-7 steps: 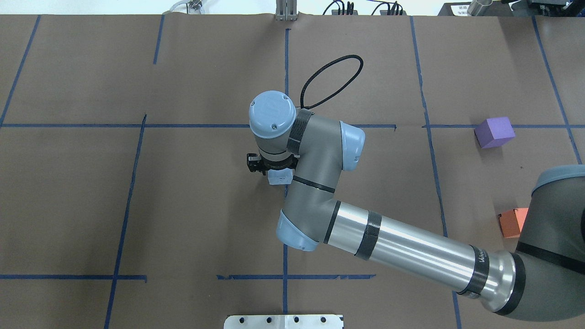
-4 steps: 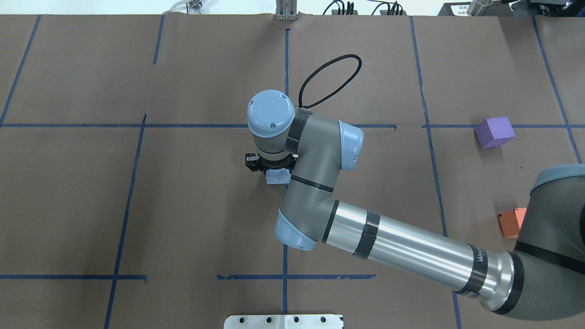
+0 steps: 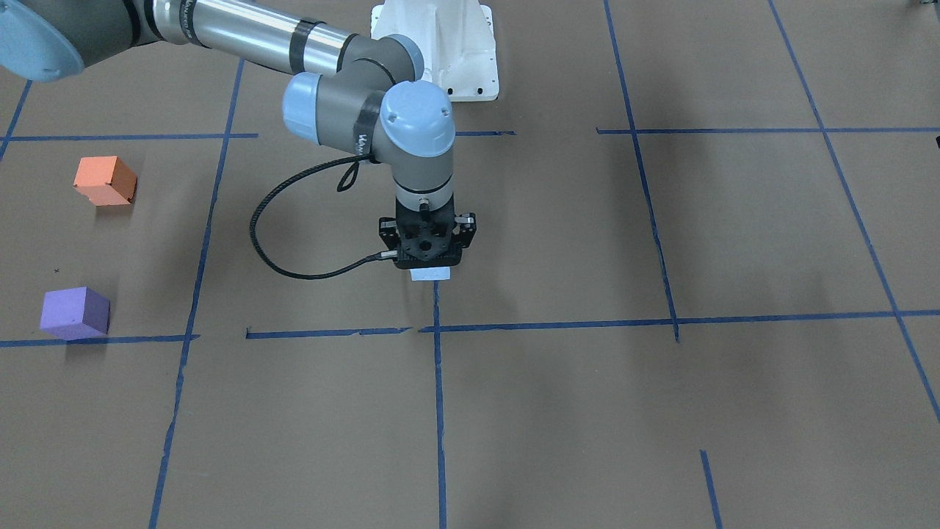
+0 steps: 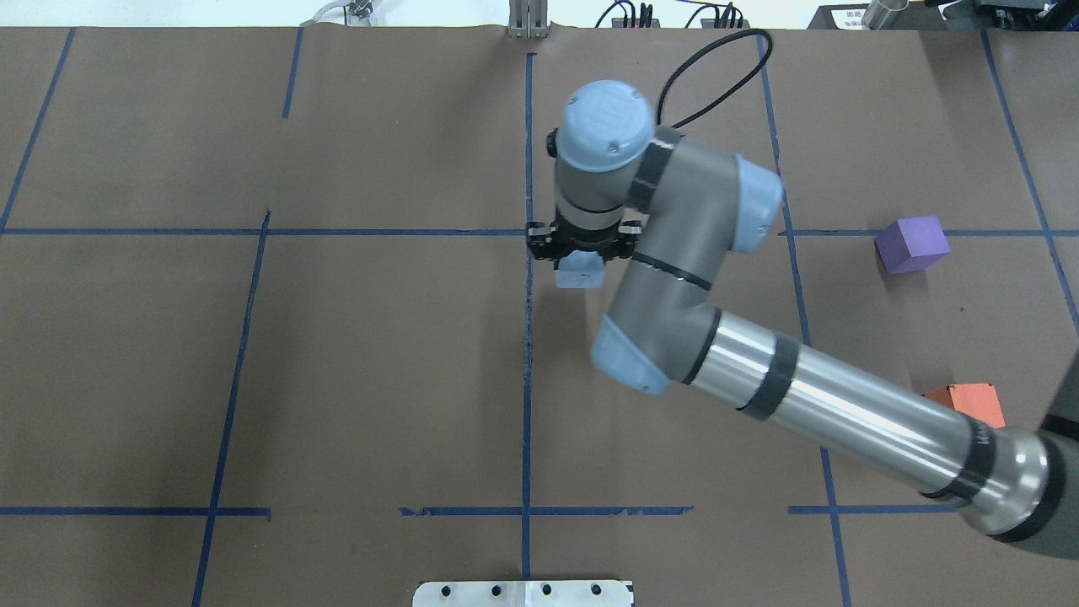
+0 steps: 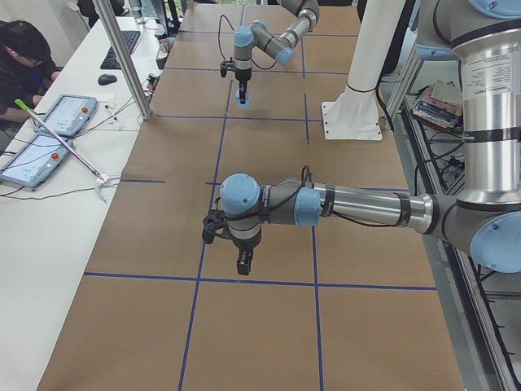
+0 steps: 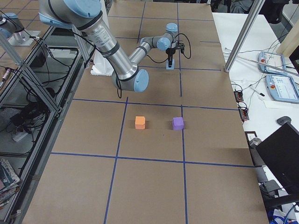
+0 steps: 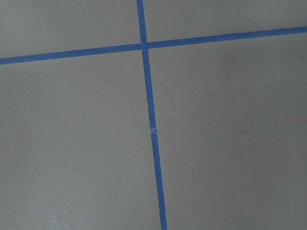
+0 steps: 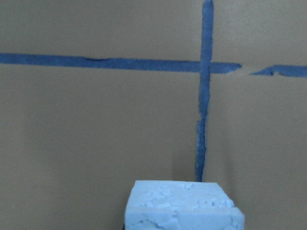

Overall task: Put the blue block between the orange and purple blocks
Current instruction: 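Carry the cube with the right gripper between the purple and orange cubes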

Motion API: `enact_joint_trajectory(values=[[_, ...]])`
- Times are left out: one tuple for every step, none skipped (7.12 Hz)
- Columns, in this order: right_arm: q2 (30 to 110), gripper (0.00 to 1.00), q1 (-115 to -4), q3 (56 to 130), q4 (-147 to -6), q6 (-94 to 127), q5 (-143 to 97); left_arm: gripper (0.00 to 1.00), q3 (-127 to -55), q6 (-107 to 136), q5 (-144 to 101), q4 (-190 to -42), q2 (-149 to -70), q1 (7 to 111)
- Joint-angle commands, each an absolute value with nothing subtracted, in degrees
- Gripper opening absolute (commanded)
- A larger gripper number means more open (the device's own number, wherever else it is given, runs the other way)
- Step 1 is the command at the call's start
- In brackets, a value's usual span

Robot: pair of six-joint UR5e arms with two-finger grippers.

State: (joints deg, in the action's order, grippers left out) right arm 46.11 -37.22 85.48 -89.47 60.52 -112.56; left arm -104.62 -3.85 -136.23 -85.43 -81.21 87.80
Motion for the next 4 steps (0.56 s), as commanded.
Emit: enact_joint_trajectory(values=[[61.8, 0.29, -45.3, 100.4, -93.3, 43.6, -116.9, 1.00, -104.9, -3.8, -136.2, -85.4, -81.2, 87.8], [71.2, 0.29, -49.8, 103.8, -91.3, 33.6, -119.0, 1.00, -105.4, -3.5, -136.2, -85.4, -81.2, 87.8], [77.5, 0.29, -53.9, 104.2, -87.5, 30.8, -122.3, 1.00, -105.5, -3.3, -136.3, -85.4, -81.2, 87.8], [85.1, 0.29, -56.1, 104.2, -78.3, 31.0, -124.4, 1.00, -105.6, -3.2, -136.3, -85.4, -81.2, 87.8]])
